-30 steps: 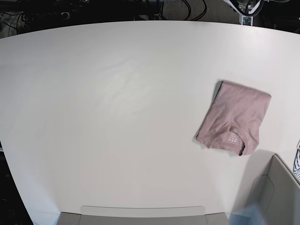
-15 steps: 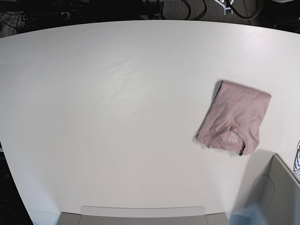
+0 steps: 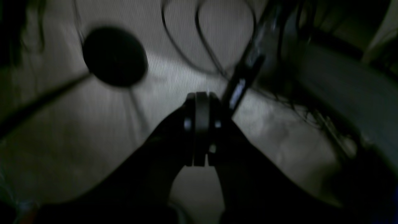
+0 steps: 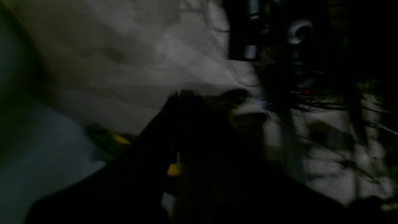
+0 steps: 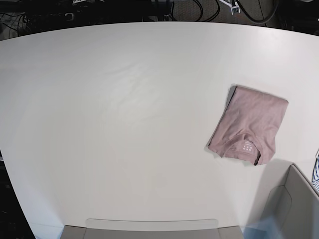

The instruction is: Fold the T-shirt properly

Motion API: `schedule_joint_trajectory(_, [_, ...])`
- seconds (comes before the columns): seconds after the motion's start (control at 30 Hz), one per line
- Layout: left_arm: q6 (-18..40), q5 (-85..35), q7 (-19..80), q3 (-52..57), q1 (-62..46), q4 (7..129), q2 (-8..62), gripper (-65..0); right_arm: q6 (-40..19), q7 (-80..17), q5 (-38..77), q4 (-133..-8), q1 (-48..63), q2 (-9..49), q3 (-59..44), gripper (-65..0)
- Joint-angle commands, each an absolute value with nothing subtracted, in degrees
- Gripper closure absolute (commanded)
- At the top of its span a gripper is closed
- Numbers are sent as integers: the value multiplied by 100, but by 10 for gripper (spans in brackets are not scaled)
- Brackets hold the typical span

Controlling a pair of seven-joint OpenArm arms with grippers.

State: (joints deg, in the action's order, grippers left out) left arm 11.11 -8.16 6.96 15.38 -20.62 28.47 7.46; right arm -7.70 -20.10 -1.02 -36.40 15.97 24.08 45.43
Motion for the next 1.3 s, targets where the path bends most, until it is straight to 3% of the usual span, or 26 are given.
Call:
schedule_joint_trajectory(0.0, [1086,-813,532,1543,-2053,2659,769,0,-734,-1947,-75,-3503,1560,2413,4673,0])
schedule_joint_trajectory(0.2, [1086,-813,75,1552,-1833,2053,769,0,-655,-1798,-75,-2923,1218,2053,5068,0])
schedule_joint_trajectory(0.43, [1086,-813,57,1552,-1490,1552,760,0,-655,-1270,-75,-2484,1138,2018,5077,0])
schedule_joint_trajectory(0.67, [1086,-813,110,1560,-1455,1534,743,0,-655,-1226,-75,-2079,1138,1982,5077,0])
schedule_joint_trajectory(0.97, [1095,-813,110,1560,-1420,1534,497,0,-655,-1226,-75,-954,760,1385,5077,0])
schedule_joint_trajectory(1.27, [1086,-813,84,1552,-1349,1534,286,0,-655,-1218,-75,-857,971,1323,5077,0])
